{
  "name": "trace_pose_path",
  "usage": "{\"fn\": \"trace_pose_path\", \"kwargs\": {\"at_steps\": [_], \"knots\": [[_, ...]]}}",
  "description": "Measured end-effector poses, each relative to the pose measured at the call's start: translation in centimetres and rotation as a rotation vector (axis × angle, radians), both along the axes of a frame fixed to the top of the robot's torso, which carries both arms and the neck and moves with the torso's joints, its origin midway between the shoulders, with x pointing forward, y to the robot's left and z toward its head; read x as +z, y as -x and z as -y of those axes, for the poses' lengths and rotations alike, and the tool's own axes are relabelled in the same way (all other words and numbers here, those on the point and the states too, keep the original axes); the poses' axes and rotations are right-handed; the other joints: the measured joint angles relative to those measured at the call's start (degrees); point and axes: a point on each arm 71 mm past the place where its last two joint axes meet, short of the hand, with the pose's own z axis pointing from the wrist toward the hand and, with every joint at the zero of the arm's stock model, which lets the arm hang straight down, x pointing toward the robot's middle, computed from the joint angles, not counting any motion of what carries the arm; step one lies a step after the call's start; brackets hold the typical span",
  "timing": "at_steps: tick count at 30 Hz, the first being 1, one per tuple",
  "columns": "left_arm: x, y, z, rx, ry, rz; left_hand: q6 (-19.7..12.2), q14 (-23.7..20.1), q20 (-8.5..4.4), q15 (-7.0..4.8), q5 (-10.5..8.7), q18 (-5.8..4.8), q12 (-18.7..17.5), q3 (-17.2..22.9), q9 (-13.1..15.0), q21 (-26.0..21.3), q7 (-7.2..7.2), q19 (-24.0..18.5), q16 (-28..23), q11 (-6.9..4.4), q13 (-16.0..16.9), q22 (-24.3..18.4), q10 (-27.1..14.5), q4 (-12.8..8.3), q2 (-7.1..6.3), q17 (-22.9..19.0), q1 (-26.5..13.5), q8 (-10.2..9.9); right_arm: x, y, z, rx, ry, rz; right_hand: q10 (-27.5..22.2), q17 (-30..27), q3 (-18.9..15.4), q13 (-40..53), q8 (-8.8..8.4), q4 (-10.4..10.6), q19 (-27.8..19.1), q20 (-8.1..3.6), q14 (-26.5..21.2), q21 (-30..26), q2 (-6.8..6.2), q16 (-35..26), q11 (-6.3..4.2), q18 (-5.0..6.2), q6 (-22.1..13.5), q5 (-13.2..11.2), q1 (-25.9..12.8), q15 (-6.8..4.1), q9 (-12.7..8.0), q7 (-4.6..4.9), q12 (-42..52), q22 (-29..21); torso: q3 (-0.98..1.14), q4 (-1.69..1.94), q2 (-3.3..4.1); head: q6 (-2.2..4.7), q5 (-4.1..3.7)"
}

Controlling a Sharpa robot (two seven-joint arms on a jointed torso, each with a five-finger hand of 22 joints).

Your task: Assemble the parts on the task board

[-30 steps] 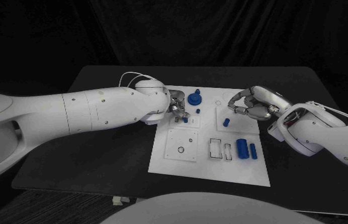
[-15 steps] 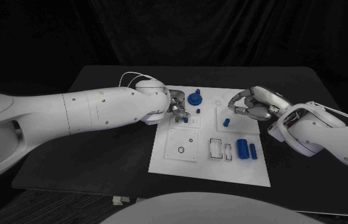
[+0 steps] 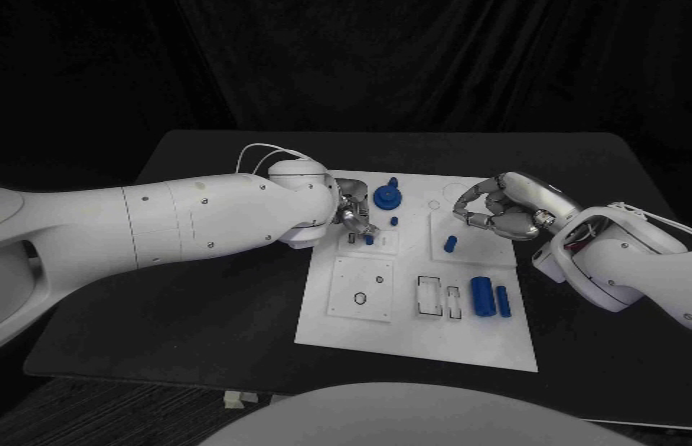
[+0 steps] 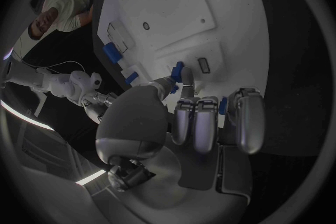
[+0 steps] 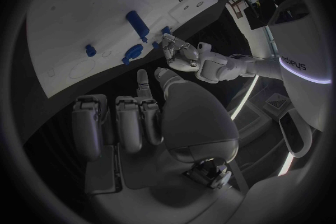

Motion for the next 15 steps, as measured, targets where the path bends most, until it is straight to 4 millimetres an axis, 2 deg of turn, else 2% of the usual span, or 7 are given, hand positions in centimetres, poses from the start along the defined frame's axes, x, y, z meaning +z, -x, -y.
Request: {"fn": "trace_pose_path", "kwargs": {"at_steps": [15], "knots": [[0.00, 0.06, 0.04, -0.004, 0.002, 0.000, 0.00, 0.00, 0.00, 0.00, -0.02, 0.00, 0.00, -1.29, -0.37, 0.00, 0.00, 0.00, 0.00, 0.00, 0.00, 0.00, 0.00, 0.16, 0.02, 0.00, -0.02, 0.00, -0.01, 0.00, 0.00, 0.000, 0.000, 0.000, 0.00, 0.00, 0.00, 0.00, 0.00, 0.00, 0.00, 0.00, 0.00, 0.00, 0.00, 0.00, 0.00, 0.00, 0.00, -0.01, 0.00, 0.00, 0.00, 0.00, 0.00, 0.00, 0.02, -0.03, -0.02, 0.00, 0.07]]}}
